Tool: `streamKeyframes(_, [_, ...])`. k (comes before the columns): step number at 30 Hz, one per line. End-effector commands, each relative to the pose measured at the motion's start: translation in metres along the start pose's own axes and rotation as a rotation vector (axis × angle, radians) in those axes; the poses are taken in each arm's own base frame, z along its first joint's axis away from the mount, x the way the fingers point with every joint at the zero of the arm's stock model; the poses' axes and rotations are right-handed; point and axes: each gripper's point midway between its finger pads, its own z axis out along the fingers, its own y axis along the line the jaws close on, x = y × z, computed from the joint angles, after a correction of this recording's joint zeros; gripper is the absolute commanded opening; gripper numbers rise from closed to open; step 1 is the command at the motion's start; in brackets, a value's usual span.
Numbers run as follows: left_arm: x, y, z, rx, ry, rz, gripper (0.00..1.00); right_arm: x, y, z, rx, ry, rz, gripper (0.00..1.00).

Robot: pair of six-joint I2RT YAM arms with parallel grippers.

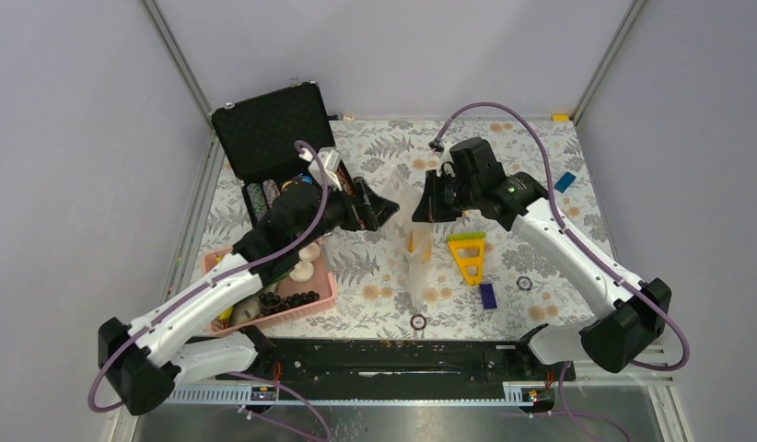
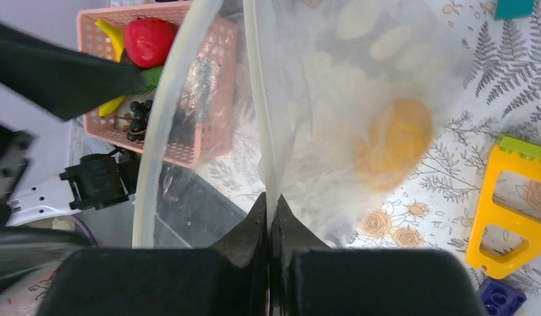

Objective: Place the food in the zip-top bag and seal the zipper
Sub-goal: Place the fake fruit in the zipper food storage bag, then pick up the fake vegetable from the bin.

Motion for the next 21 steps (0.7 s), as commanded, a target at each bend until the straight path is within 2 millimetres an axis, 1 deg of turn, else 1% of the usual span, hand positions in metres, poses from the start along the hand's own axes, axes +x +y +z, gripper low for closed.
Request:
streamKeyframes(1, [-0.022,0.018,-0.032,-0.152,-0.086,0.012,0.99,-0.006,-0.007,-0.008,0.006,-0.048,-0.018,0.00])
streamKeyframes(3, [-0.018,0.048,-0.044,-0.315,-0.091,-0.019,0.99,-0.005,-0.014,-0.008,0.026,-0.051,-0.022,0.00])
streamKeyframes(5, [-0.008,0.081,-0.060,-0.497,-0.078,-0.050,0.99,-0.005,-0.022,-0.008,0.050,-0.057,-0.026,0.00])
streamKeyframes(8, [0.016,0.127,-0.092,-0.743,-0.024,-0.096,0.99,-0.006,-0.033,-0.009,0.092,-0.072,-0.036,0.00])
streamKeyframes(11, [0.042,0.165,-0.120,-0.915,0.013,-0.238,0.99,-0.006,-0.038,-0.008,0.108,-0.073,-0.039,0.00])
streamKeyframes(13, [0.056,0.184,-0.133,-0.969,-0.003,-0.356,0.99,-0.006,-0.040,-0.007,0.111,-0.069,-0.040,0.00])
streamKeyframes(14, [0.064,0.196,-0.142,-1.004,-0.030,-0.412,0.99,-0.005,-0.041,-0.006,0.112,-0.065,-0.039,0.00])
streamKeyframes(17, [0.074,0.217,-0.166,-1.107,-0.150,-0.543,0.99,-0.002,-0.043,-0.003,0.114,-0.047,-0.034,0.00])
streamKeyframes(20, [0.087,0.242,-0.205,-1.294,-0.288,-0.651,0.99,-0.001,-0.046,-0.002,0.125,-0.035,-0.032,0.00])
streamKeyframes(21, [0.089,0.248,-0.214,-1.333,-0.338,-0.685,0.99,-0.001,-0.047,-0.002,0.128,-0.033,-0.032,0.00])
